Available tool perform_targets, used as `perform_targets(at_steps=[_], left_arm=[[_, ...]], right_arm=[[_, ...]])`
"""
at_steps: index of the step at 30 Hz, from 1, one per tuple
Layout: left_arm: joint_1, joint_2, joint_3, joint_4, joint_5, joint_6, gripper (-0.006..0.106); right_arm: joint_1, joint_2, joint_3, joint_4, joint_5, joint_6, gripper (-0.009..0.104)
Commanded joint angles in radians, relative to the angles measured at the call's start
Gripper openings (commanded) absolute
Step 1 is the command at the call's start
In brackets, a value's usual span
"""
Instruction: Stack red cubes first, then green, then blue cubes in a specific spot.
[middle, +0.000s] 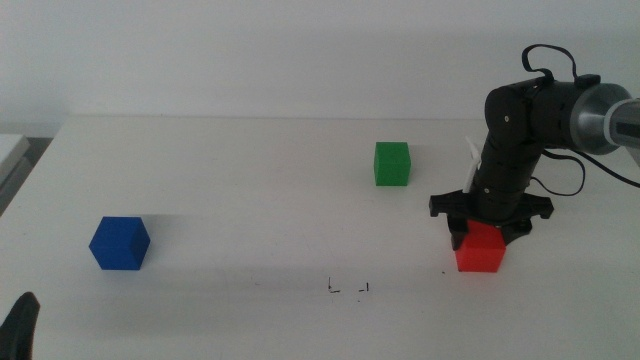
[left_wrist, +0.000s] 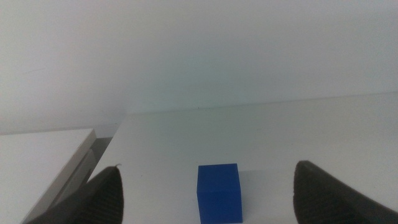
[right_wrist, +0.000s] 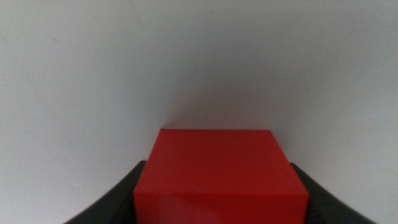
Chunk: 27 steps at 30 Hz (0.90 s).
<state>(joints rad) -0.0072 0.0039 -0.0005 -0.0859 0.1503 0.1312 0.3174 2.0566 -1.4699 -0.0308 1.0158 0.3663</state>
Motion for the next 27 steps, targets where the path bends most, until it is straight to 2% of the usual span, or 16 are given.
perform_targets(at_steps=[1,8,10,12,22,27], left_arm=[[0.003,-0.004,0.0,0.0,-0.013,0.0,0.094],[0.003,-0.004,0.0,0.0,-0.013,0.0,0.094],[0.003,-0.004,0.0,0.0,-0.013,0.0,0.094],[0.003,-0.004,0.0,0.0,-0.013,0.0,0.094],[0.003,-0.004,0.0,0.0,-0.013,0.0,0.094],[0.003,-0.004,0.0,0.0,-0.013,0.0,0.094]], right_arm=[[0.002,-0.019,-0.008,-0.03,0.057,0.038,0.023],[0.046,-0.135,-0.069,-0.039,0.205,0.15,0.023],[0.088,-0.151,-0.103,-0.08,0.205,0.205,0.023],[0.131,-0.153,-0.14,-0.091,0.205,0.237,0.023],[0.334,-0.018,-0.325,-0.061,0.205,0.392,0.023],[0.392,0.076,-0.423,-0.035,0.205,0.401,0.023]])
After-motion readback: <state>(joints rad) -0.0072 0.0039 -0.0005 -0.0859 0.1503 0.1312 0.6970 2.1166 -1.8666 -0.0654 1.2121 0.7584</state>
